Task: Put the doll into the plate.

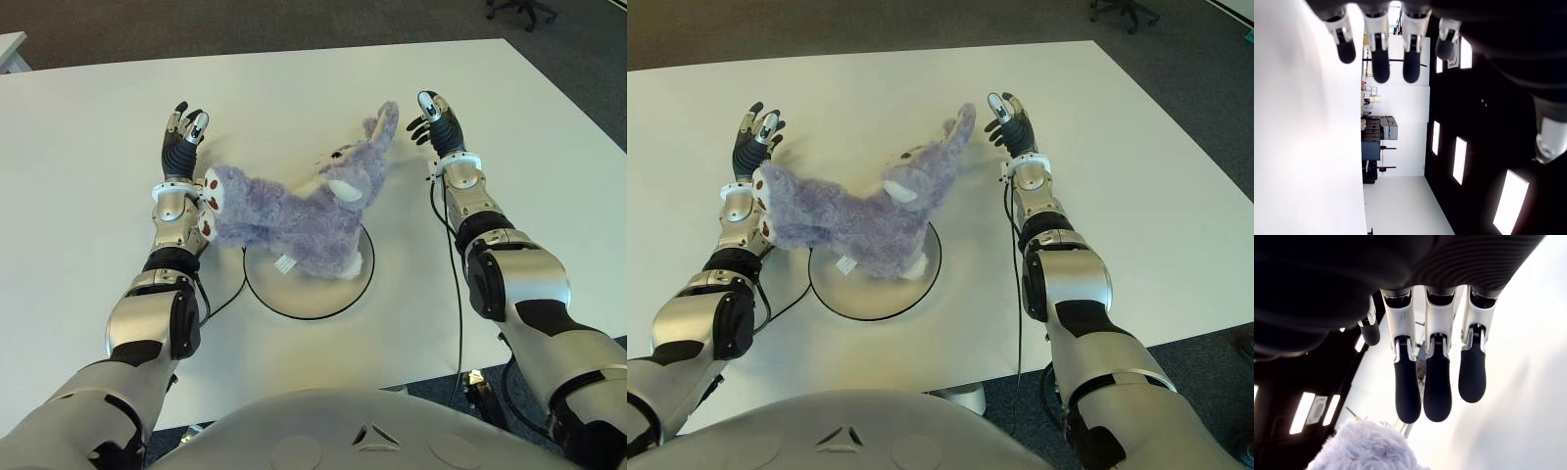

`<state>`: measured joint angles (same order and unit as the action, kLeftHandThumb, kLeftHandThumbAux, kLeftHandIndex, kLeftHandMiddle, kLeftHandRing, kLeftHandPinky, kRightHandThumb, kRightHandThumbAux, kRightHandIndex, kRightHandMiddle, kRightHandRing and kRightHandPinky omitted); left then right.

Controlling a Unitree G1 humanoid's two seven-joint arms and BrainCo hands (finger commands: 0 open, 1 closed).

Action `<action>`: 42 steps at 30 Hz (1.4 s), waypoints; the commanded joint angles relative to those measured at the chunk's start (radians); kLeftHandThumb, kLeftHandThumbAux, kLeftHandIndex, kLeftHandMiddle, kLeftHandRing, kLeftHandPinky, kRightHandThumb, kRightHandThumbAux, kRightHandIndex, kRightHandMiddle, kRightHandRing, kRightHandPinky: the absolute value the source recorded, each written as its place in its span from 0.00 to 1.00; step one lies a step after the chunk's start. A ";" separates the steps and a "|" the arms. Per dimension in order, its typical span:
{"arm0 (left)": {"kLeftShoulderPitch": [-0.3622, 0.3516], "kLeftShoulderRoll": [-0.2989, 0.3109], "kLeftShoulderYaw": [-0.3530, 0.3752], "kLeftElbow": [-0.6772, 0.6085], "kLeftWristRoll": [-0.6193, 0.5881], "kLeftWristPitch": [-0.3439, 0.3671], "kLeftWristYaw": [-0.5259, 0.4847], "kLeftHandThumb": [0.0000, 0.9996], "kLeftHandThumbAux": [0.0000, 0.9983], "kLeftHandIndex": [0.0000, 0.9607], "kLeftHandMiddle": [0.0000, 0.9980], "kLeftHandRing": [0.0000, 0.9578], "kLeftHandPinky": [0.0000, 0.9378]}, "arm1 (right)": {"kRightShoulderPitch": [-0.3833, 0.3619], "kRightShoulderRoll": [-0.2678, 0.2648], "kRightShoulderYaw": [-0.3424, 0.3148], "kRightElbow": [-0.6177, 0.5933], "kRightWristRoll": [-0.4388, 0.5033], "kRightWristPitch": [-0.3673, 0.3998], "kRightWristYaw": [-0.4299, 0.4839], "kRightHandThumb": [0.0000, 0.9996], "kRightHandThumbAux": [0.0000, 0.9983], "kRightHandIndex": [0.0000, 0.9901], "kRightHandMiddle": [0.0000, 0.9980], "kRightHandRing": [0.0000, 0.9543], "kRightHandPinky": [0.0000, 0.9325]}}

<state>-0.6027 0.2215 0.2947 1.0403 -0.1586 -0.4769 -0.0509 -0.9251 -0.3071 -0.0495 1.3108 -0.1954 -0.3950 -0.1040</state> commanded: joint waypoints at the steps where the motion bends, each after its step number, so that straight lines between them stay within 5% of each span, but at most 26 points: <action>1: 0.059 -0.022 -0.002 0.037 0.001 0.037 0.008 0.00 0.47 0.09 0.17 0.16 0.08 | 0.012 0.061 -0.022 0.004 0.025 0.077 -0.089 0.00 0.32 0.00 0.08 0.11 0.17; 3: 0.058 -0.022 -0.001 0.039 0.000 0.037 0.007 0.00 0.47 0.09 0.17 0.15 0.08 | 0.013 0.063 -0.019 0.002 0.021 0.095 -0.086 0.00 0.35 0.00 0.08 0.11 0.17; 6: 0.058 -0.021 0.001 0.043 -0.001 0.036 0.007 0.00 0.47 0.08 0.17 0.16 0.09 | 0.011 0.060 -0.019 -0.003 0.020 0.114 -0.080 0.00 0.36 0.00 0.00 0.00 0.00; 42: 0.087 -0.028 0.011 0.004 -0.017 0.037 0.003 0.00 0.47 0.06 0.19 0.18 0.07 | 0.043 0.074 -0.035 -0.003 0.034 0.078 -0.062 0.00 0.39 0.00 0.00 0.00 0.00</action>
<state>-0.5831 0.2201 0.3023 1.0155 -0.1685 -0.4705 -0.0509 -0.9088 -0.2485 -0.0904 1.2967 -0.1604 -0.3190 -0.1639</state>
